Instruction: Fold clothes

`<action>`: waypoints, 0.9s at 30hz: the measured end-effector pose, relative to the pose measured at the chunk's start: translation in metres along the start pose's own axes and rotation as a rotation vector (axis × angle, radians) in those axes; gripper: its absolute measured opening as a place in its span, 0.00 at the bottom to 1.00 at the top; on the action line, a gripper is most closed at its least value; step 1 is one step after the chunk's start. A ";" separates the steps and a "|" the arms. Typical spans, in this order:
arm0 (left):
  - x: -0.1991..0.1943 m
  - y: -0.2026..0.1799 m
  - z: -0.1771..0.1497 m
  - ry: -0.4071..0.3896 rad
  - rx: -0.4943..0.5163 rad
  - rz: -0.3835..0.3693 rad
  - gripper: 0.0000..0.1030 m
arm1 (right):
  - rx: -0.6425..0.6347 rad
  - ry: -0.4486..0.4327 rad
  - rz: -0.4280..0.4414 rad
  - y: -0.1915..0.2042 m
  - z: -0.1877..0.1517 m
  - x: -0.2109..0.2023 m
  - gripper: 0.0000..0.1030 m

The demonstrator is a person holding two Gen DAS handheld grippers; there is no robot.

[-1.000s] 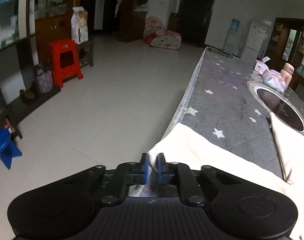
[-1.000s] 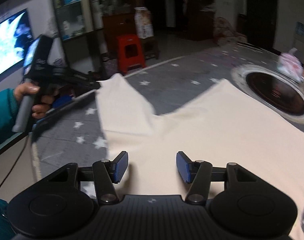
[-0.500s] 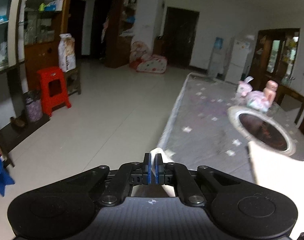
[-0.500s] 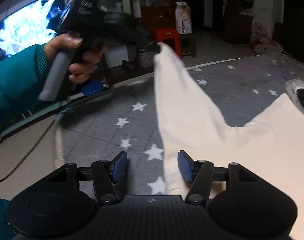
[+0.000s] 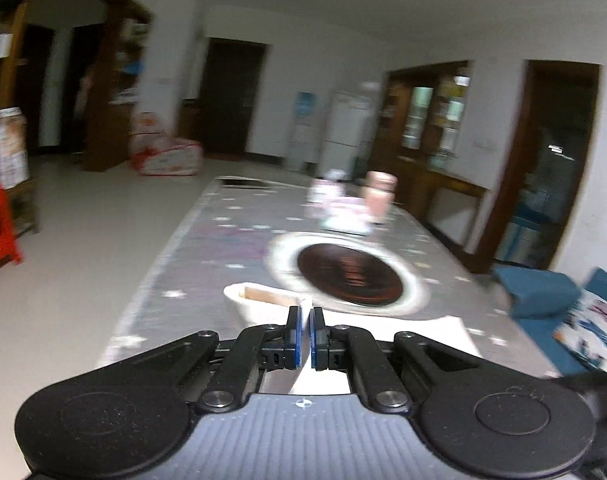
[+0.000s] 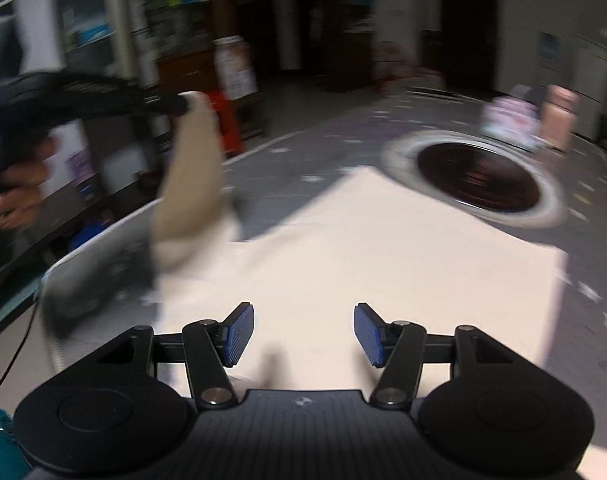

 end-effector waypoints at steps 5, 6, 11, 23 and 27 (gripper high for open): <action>0.007 -0.068 -0.010 0.013 0.067 -0.200 0.04 | 0.107 -0.041 -0.101 -0.046 -0.014 -0.027 0.55; 0.010 -0.080 -0.014 0.020 0.081 -0.232 0.04 | 0.128 -0.046 -0.115 -0.053 -0.017 -0.031 0.55; 0.035 -0.124 -0.046 0.124 0.123 -0.340 0.06 | 0.196 -0.053 -0.155 -0.078 -0.032 -0.041 0.55; 0.039 -0.073 -0.083 0.246 0.150 -0.232 0.09 | 0.209 -0.051 -0.134 -0.074 -0.038 -0.037 0.49; 0.044 -0.046 -0.096 0.290 0.139 -0.146 0.08 | 0.184 -0.013 -0.130 -0.064 -0.043 -0.020 0.46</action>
Point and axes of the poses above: each gripper's, at about its wrist camera, not at the fingertips, and x roughly the way its jaws point, y to its left, z to its top, the point moved 4 cm from there along x, roughly the way its jaws point, and after that the axes turned 5 degrees about x, right-handed, at the moved point
